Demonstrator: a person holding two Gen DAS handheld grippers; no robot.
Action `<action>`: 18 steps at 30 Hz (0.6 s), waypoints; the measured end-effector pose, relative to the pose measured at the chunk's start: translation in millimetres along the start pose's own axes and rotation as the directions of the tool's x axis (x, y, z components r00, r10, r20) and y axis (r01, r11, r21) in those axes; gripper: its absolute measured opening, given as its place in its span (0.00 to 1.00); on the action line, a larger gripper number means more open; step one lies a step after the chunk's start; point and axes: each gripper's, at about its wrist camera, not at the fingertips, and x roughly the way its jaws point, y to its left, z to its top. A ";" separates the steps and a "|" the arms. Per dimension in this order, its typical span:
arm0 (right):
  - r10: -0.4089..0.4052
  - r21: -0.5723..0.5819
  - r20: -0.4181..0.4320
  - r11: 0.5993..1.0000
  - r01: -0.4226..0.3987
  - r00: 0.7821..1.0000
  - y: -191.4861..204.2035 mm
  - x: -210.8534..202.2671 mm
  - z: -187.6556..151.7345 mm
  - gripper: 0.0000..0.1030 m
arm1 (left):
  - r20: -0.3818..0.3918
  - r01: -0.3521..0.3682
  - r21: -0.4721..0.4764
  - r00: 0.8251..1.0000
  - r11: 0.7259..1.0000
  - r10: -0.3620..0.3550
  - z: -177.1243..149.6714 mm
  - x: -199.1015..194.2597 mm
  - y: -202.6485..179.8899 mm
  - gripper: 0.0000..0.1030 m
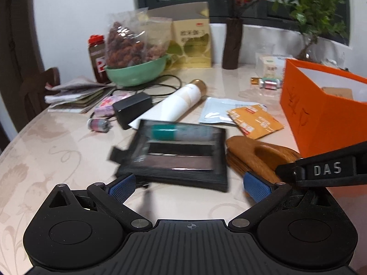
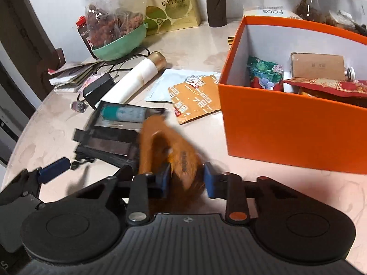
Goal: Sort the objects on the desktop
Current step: 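Reach the right gripper to the wooden handle piece and grasp it, then carry the wooden piece into the orange box and open the right gripper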
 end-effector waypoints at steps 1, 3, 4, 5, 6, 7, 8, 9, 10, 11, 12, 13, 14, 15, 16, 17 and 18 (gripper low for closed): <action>-0.007 -0.007 0.003 1.000 0.007 1.000 0.4 -1.0 -0.5 0.28 | -0.007 0.010 0.005 1.000 1.000 -0.010 -0.7 0.6 -2.7 1.00; -0.009 -0.023 0.006 1.000 0.009 1.000 -0.9 -1.8 -2.6 0.27 | -0.020 0.029 0.014 0.999 0.999 -0.029 -1.8 1.5 -7.9 0.99; -0.009 -0.026 0.007 1.000 0.009 1.000 -2.1 -2.6 -3.1 0.27 | -0.016 0.024 0.022 1.000 0.999 -0.023 -2.7 1.2 -10.2 0.99; -0.005 -0.028 0.006 1.000 0.005 1.000 -3.9 -3.2 -3.2 0.27 | -0.010 0.022 0.029 1.000 0.999 -0.022 -3.1 0.9 -11.6 0.99; 0.000 -0.031 0.003 1.000 0.000 1.000 -5.4 -3.3 -3.2 0.26 | -0.007 0.026 0.033 1.000 0.999 -0.025 -3.0 0.6 -12.1 0.99; 0.006 -0.032 0.000 0.999 -0.006 1.000 -7.2 -3.4 -3.7 0.26 | -0.008 0.031 0.033 0.999 0.999 -0.031 -2.8 0.0 -12.3 0.99; 0.015 -0.032 -0.003 0.999 -0.015 1.000 -9.6 -3.9 -4.0 0.26 | -0.010 0.041 0.031 0.999 0.999 -0.040 -2.6 -0.7 -12.3 0.99; 0.019 -0.032 -0.006 0.999 -0.019 1.000 -12.2 -4.7 -4.4 0.26 | -0.011 0.053 0.031 0.999 0.998 -0.052 -2.5 -1.6 -13.2 0.99; 0.022 -0.033 -0.006 0.999 -0.022 1.000 -14.5 -5.6 -5.0 0.26 | -0.012 0.054 0.034 0.998 0.998 -0.054 -2.4 -2.0 -15.1 0.99; 0.026 -0.034 -0.004 0.999 -0.026 1.000 -16.1 -6.2 -5.4 0.26 | -0.009 0.048 0.042 0.999 0.998 -0.047 -2.6 -2.2 -18.1 0.99; 0.030 -0.033 -0.002 0.999 -0.030 1.000 -18.0 -7.1 -5.9 0.26 | -0.006 0.036 0.049 0.999 0.998 -0.036 -2.7 -1.7 -21.2 0.99; 0.033 -0.035 -0.001 0.999 -0.033 0.999 -20.2 -8.3 -6.6 0.26 | -0.007 0.024 0.054 1.000 0.998 -0.024 -2.3 -0.7 -23.3 0.99; 0.036 -0.033 0.003 0.999 -0.036 0.999 -22.1 -9.3 -7.6 0.26 | -0.010 0.015 0.060 1.000 0.998 -0.014 -2.1 1.1 -25.6 0.99; 0.043 -0.029 0.006 0.999 -0.043 0.999 -24.4 -10.2 -8.3 0.26 | -0.019 0.007 0.059 1.000 0.998 -0.006 -2.1 3.7 -26.5 0.99; 0.050 -0.024 0.009 0.998 -0.049 0.999 -26.2 -10.7 -9.2 0.26 | -0.032 0.005 0.049 0.999 0.999 -0.004 -2.2 7.1 -27.0 0.99; 0.051 -0.022 0.016 0.998 -0.051 0.999 -28.2 -11.5 -9.9 0.26 | -0.043 0.017 0.031 0.999 0.999 -0.016 -1.7 9.4 -26.0 0.98; 0.053 -0.016 0.021 0.999 -0.052 0.998 -30.5 -12.1 -10.4 0.26 | -0.053 0.031 0.019 0.998 0.999 -0.029 -0.8 11.0 -25.2 0.96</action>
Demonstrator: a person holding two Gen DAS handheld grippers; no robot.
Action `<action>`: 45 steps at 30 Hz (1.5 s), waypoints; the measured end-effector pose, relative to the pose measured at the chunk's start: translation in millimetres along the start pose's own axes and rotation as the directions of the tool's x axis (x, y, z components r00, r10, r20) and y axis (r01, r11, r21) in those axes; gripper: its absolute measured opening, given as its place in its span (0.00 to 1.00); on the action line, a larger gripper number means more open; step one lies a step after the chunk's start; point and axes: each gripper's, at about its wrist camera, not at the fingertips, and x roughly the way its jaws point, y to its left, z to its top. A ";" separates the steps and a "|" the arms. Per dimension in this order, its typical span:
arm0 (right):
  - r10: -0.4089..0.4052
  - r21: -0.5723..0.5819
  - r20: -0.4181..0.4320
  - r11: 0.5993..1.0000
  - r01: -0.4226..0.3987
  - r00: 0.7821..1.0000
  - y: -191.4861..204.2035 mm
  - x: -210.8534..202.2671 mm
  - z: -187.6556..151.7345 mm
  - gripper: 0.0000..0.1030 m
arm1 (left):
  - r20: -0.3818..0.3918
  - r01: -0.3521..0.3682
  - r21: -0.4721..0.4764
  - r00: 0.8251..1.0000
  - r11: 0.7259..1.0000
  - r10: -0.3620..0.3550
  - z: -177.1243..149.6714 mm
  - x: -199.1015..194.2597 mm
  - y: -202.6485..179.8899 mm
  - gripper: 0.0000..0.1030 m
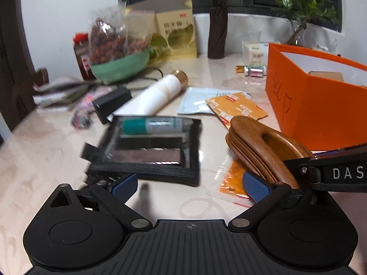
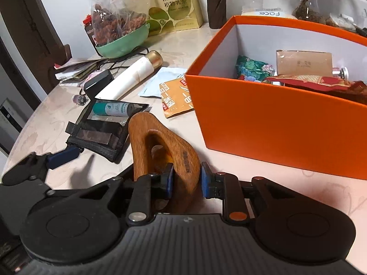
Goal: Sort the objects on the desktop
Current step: 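Carry the wooden piece into the orange box and open the right gripper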
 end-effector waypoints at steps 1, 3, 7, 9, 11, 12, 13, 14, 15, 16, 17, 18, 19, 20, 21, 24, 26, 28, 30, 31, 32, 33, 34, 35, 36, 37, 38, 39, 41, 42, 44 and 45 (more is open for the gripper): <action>0.005 0.008 0.002 1.000 -0.005 1.000 -2.2 -0.4 -0.1 0.26 | -0.003 0.008 -0.005 1.000 1.000 -0.008 0.7 0.4 -0.8 0.95; 0.013 0.018 0.005 1.000 -0.013 1.000 -6.2 -0.9 0.5 0.26 | -0.002 0.022 -0.007 1.000 1.000 -0.022 1.1 -0.2 -3.4 0.91; 0.013 0.032 0.008 0.999 -0.013 1.000 -8.9 -2.5 0.3 0.26 | 0.003 0.034 0.011 0.999 0.999 -0.034 2.3 -5.3 -14.9 0.80; 0.016 0.045 0.008 0.999 -0.017 1.000 -11.1 -2.9 0.2 0.26 | 0.005 0.048 0.016 0.999 0.999 -0.049 2.9 -6.9 -18.4 0.72; 0.024 0.061 0.010 0.998 -0.025 1.000 -14.2 -4.3 -0.6 0.26 | -0.003 0.072 0.024 0.997 0.997 -0.072 5.1 -7.9 -22.8 0.63; 0.027 0.067 0.012 0.997 -0.028 1.000 -15.1 -4.7 -0.8 0.26 | -0.008 0.079 0.027 0.997 0.996 -0.079 6.0 -8.3 -24.8 0.58; 0.030 0.072 0.012 0.997 -0.031 0.999 -16.0 -5.1 -0.9 0.26 | -0.012 0.083 0.028 0.997 0.996 -0.082 6.7 -8.8 -27.0 0.57; 0.032 0.079 0.012 0.996 -0.033 0.999 -17.2 -5.7 -0.6 0.26 | -0.014 0.084 0.027 0.996 0.996 -0.084 6.9 -9.1 -27.9 0.56; 0.031 0.082 0.013 0.996 -0.032 0.999 -18.0 -6.2 -0.9 0.26 | -0.013 0.083 0.030 0.996 0.996 -0.083 6.7 -9.3 -29.0 0.57; 0.029 0.083 0.014 0.996 -0.030 0.999 -18.6 -7.0 -1.3 0.26 | -0.013 0.083 0.034 0.996 0.996 -0.083 6.7 -9.5 -29.7 0.57; 0.029 0.086 0.015 0.996 -0.030 0.999 -19.2 -7.2 -1.8 0.26 | -0.014 0.083 0.039 0.996 0.996 -0.083 6.8 -9.6 -30.0 0.58; 0.028 0.088 0.015 0.996 -0.029 0.999 -19.5 -7.7 -2.4 0.26 | -0.016 0.084 0.042 0.996 0.996 -0.083 6.9 -9.9 -30.4 0.58; 0.028 0.091 0.015 0.995 -0.029 1.000 -19.3 -8.1 -3.2 0.26 | -0.018 0.083 0.045 0.996 0.996 -0.083 6.7 -10.9 -30.9 0.58; 0.028 0.094 0.014 0.995 -0.029 1.000 -19.7 -8.6 -3.7 0.26 | -0.019 0.081 0.049 0.997 0.995 -0.080 7.0 -11.8 -31.6 0.58; 0.028 0.096 0.015 0.995 -0.030 0.999 -19.7 -9.4 -3.9 0.26 | -0.016 0.078 0.053 0.997 0.996 -0.078 7.2 -13.3 -32.2 0.58; 0.030 0.094 0.029 0.995 -0.033 0.999 -18.9 -16.5 -3.4 0.26 | 0.004 0.075 0.061 0.997 0.995 -0.076 9.7 -20.4 -33.2 0.58; 0.030 0.090 0.047 0.995 -0.034 0.998 -17.7 -24.5 -2.1 0.26 | 0.023 0.075 0.063 0.997 0.995 -0.077 12.7 -27.4 -32.6 0.58; 0.030 0.088 0.063 0.996 -0.036 0.998 -16.4 -32.3 -0.1 0.26 | 0.040 0.076 0.067 0.996 0.995 -0.079 16.9 -35.0 -33.2 0.58; 0.029 0.085 0.084 0.996 -0.036 0.996 -15.2 -42.7 2.7 0.26 | 0.062 0.076 0.071 0.995 0.995 -0.081 22.5 -43.9 -35.0 0.58; 0.028 0.085 0.094 0.996 -0.036 0.995 -14.8 -47.6 4.4 0.26 | 0.073 0.077 0.074 0.994 0.994 -0.082 25.7 -48.8 -36.2 0.58; 0.027 0.083 0.106 0.996 -0.036 0.994 -14.3 -53.2 6.2 0.26 | 0.086 0.078 0.077 0.993 0.994 -0.084 29.1 -54.0 -37.4 0.58; 0.024 0.081 0.120 0.996 -0.034 0.993 -14.2 -59.7 8.3 0.26 | 0.098 0.080 0.078 0.991 0.994 -0.087 32.3 -59.0 -39.0 0.58; 0.021 0.079 0.131 0.996 -0.032 0.991 -14.0 -65.6 10.1 0.26 | 0.111 0.083 0.080 0.990 0.993 -0.091 36.3 -64.4 -40.6 0.58; 0.017 0.078 0.146 0.997 -0.029 0.989 -14.1 -73.0 12.7 0.26 | 0.122 0.085 0.083 0.988 0.993 -0.095 40.0 -68.8 -42.4 0.58; 0.014 0.076 0.157 0.997 -0.026 0.988 -14.5 -78.7 15.2 0.26 | 0.134 0.087 0.087 0.986 0.992 -0.098 43.9 -73.5 -44.5 0.58; 0.010 0.074 0.169 0.997 -0.023 0.986 -15.2 -84.6 17.6 0.26 | 0.147 0.088 0.093 0.984 0.992 -0.101 48.9 -78.4 -47.5 0.58; 0.005 0.073 0.184 0.997 -0.019 0.983 -16.4 -91.2 20.4 0.26 | 0.158 0.090 0.098 0.982 0.991 -0.105 53.1 -82.4 -51.2 0.58; -0.003 0.074 0.200 0.997 -0.012 0.980 -18.2 -98.0 23.2 0.26 | 0.169 0.093 0.105 0.979 0.990 -0.110 58.4 -86.1 -55.2 0.58; -0.022 0.078 0.226 0.997 0.005 0.974 -22.4 -109.3 29.5 0.26 | 0.191 0.098 0.120 0.974 0.988 -0.120 69.0 -93.1 -65.1 0.58; -0.032 0.082 0.236 0.997 0.013 0.971 -24.3 -113.8 32.7 0.26 | 0.200 0.104 0.126 0.971 0.987 -0.128 74.7 -95.6 -70.3 0.58; -0.058 0.090 0.263 0.995 0.035 0.963 -30.8 -124.6 40.5 0.26 | 0.215 0.123 0.136 0.965 0.983 -0.151 88.1 -99.6 -81.8 0.58; -0.073 0.095 0.277 0.994 0.049 0.958 -35.0 -130.9 44.8 0.26 | 0.222 0.133 0.140 0.962 0.981 -0.162 94.2 -100.3 -87.4 0.58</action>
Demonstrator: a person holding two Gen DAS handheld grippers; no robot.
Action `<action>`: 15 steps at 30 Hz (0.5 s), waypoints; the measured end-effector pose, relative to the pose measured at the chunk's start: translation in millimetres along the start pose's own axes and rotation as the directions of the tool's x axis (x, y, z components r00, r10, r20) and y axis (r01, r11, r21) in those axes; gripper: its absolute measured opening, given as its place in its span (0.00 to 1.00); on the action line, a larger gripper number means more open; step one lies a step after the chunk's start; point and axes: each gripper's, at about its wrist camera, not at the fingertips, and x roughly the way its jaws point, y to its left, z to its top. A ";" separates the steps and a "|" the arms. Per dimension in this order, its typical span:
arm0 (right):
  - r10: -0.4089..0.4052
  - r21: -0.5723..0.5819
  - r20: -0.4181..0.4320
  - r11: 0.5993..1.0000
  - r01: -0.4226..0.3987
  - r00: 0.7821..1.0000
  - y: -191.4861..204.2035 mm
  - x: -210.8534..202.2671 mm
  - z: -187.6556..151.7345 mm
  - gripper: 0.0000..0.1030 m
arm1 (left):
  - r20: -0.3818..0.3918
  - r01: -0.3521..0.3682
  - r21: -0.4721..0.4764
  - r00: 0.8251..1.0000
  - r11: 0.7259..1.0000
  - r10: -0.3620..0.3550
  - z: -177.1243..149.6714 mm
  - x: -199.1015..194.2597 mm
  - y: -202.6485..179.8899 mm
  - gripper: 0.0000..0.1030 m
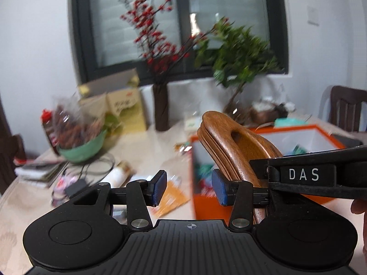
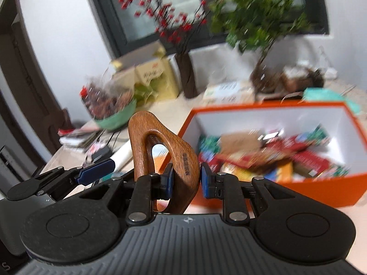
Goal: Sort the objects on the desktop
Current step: 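Carry the wooden piece into the orange box and open the right gripper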
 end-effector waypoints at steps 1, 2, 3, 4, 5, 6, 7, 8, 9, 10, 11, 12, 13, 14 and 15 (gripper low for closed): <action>-0.013 0.002 0.011 1.000 0.013 1.000 -3.6 -3.3 4.7 0.26 | 0.009 0.011 0.003 1.000 1.000 -0.011 8.1 2.3 -5.6 0.59; -0.027 0.006 0.024 1.000 0.027 0.999 -9.2 -6.7 11.8 0.26 | 0.016 0.019 0.005 1.000 1.000 -0.019 14.4 4.8 -10.4 0.60; -0.038 0.009 0.034 0.999 0.038 0.999 -14.3 -9.6 17.1 0.26 | 0.023 0.028 0.006 0.999 1.000 -0.028 20.8 8.0 -15.9 0.61; -0.051 0.013 0.044 0.999 0.051 0.998 -19.0 -11.2 22.6 0.26 | 0.032 0.035 0.010 0.999 0.999 -0.036 27.1 11.5 -21.6 0.61; -0.068 0.016 0.055 0.998 0.067 0.996 -24.7 -12.7 28.8 0.26 | 0.038 0.040 0.015 0.998 0.999 -0.040 32.4 16.0 -27.0 0.62; -0.081 0.017 0.062 0.997 0.080 0.995 -29.2 -13.4 32.8 0.26 | 0.042 0.045 0.020 0.998 0.999 -0.046 37.0 20.9 -32.6 0.62; -0.096 0.019 0.064 0.995 0.095 0.993 -34.3 -11.3 37.4 0.26 | 0.044 0.052 0.028 0.998 0.998 -0.053 40.8 27.0 -38.5 0.62; -0.112 0.024 0.066 0.994 0.111 0.991 -39.8 -8.6 41.8 0.26 | 0.044 0.058 0.036 0.997 0.998 -0.060 44.2 34.4 -44.8 0.64; -0.128 0.027 0.068 0.992 0.126 0.989 -45.3 -4.5 45.3 0.26 | 0.044 0.063 0.040 0.997 0.997 -0.065 45.7 40.8 -50.3 0.65; -0.145 0.025 0.069 0.989 0.143 0.987 -49.4 -0.8 46.9 0.26 | 0.041 0.066 0.042 0.997 0.997 -0.068 46.9 50.5 -56.3 0.66; -0.163 0.028 0.068 0.987 0.161 0.984 -54.5 4.0 47.7 0.26 | 0.035 0.065 0.046 0.997 0.997 -0.066 46.9 58.3 -60.4 0.68; -0.178 0.034 0.058 0.984 0.177 0.982 -60.9 11.5 48.1 0.26 | 0.024 0.062 0.056 0.998 0.996 -0.064 46.5 68.3 -65.7 0.69; -0.189 0.040 0.042 0.982 0.187 0.981 -67.4 19.5 47.3 0.26 | 0.007 0.061 0.067 0.998 0.996 -0.061 45.4 78.1 -69.9 0.70; -0.198 0.037 0.021 0.980 0.197 0.980 -72.6 29.1 45.1 0.26 | -0.015 0.058 0.076 0.998 0.995 -0.057 41.8 88.5 -74.0 0.73; -0.208 0.035 0.001 0.977 0.208 0.978 -77.9 37.6 42.9 0.27 | -0.033 0.053 0.081 0.998 0.995 -0.050 39.1 98.8 -76.4 0.78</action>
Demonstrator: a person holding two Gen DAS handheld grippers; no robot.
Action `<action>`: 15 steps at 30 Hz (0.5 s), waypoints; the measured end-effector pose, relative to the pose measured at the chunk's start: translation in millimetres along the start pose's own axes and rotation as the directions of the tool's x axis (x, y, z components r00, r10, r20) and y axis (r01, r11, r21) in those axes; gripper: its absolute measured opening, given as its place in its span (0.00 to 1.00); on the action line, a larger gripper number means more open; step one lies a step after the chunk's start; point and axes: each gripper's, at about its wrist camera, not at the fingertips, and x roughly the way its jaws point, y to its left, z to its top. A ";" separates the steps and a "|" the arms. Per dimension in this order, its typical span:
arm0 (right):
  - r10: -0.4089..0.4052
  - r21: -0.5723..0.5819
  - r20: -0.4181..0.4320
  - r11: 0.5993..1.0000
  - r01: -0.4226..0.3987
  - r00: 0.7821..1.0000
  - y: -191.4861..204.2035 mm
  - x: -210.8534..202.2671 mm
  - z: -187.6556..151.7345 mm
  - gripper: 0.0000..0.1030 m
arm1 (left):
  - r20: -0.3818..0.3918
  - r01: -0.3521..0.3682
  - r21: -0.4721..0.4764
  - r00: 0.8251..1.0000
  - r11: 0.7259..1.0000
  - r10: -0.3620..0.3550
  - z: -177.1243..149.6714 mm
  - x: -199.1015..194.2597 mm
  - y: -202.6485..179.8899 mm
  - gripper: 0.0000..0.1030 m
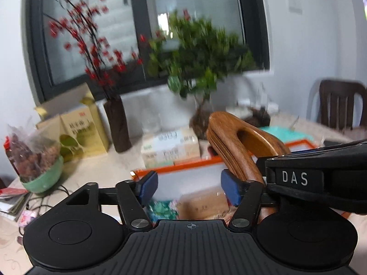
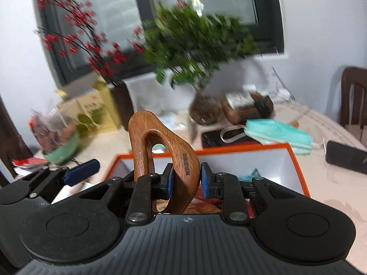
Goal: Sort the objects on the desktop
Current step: 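Carry the wooden piece into the orange box and open the right gripper, then move the empty right gripper back over the table toward the sauce packet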
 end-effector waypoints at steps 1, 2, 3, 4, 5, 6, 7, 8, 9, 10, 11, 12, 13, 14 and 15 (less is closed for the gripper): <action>-0.009 0.004 -0.013 1.000 0.009 1.000 -3.1 6.8 -2.1 0.30 | -0.014 -0.009 0.003 1.000 1.000 0.010 -3.3 8.7 -1.9 0.81; -0.014 0.001 -0.024 1.000 0.014 1.000 -6.3 14.7 -5.2 0.32 | -0.027 -0.022 0.008 0.999 1.000 0.022 -6.1 16.9 -2.5 0.83; -0.024 -0.003 -0.028 1.000 0.024 0.999 -8.0 19.6 -7.6 0.39 | -0.036 -0.028 0.006 0.999 1.000 0.028 -9.2 22.4 -1.6 0.85; -0.031 -0.011 -0.027 0.999 0.031 0.999 -8.9 22.0 -9.6 0.42 | -0.044 -0.020 -0.001 0.999 1.000 0.020 -11.2 26.3 -0.8 0.87; -0.040 -0.018 -0.026 0.999 0.040 0.999 -9.6 23.4 -12.2 0.45 | -0.054 -0.012 -0.010 0.998 1.000 0.012 -12.8 29.0 0.8 0.89; -0.044 -0.025 -0.015 0.999 0.044 0.999 -9.6 22.2 -14.0 0.49 | -0.057 -0.013 -0.016 0.998 1.000 0.012 -14.4 29.1 2.9 0.89; -0.035 -0.027 -0.010 0.999 0.035 0.999 -10.3 20.8 -14.7 0.43 | -0.055 -0.018 -0.016 0.998 1.000 0.017 -15.6 28.5 4.6 0.89; -0.033 -0.024 -0.007 0.999 0.032 0.999 -10.1 17.5 -15.2 0.41 | -0.050 -0.023 -0.016 0.998 1.000 0.022 -16.7 26.3 6.5 0.90; -0.030 -0.027 0.001 0.999 0.030 1.000 -8.8 13.5 -15.3 0.40 | -0.046 -0.027 -0.019 0.999 0.999 0.026 -16.8 23.4 9.0 0.90; -0.028 -0.031 0.010 0.999 0.029 1.000 -6.8 9.2 -15.0 0.40 | -0.040 -0.027 -0.027 0.999 0.999 0.026 -17.3 17.7 13.2 0.89; -0.021 -0.040 0.024 0.999 0.022 0.999 -2.7 1.3 -16.3 0.40 | -0.032 -0.024 -0.033 0.999 0.999 0.023 -16.9 10.7 17.0 0.90; -0.006 -0.049 0.033 0.999 0.008 0.999 1.8 -4.9 -16.3 0.40 | -0.022 -0.024 -0.037 1.000 0.999 0.023 -17.4 2.6 21.9 0.90; 0.015 -0.059 0.042 0.998 -0.013 0.999 7.4 -11.7 -16.1 0.40 | -0.008 -0.029 -0.041 1.000 0.999 0.029 -19.9 -8.5 28.6 0.91; 0.046 -0.070 0.049 0.997 -0.043 0.998 13.8 -21.1 -17.6 0.40 | 0.006 -0.034 -0.045 0.999 0.998 0.034 -21.6 -18.2 34.6 0.92; 0.082 -0.084 0.052 0.993 -0.078 0.995 21.8 -30.4 -20.7 0.41 | 0.020 -0.039 -0.049 0.999 0.998 0.040 -26.2 -29.9 42.3 0.94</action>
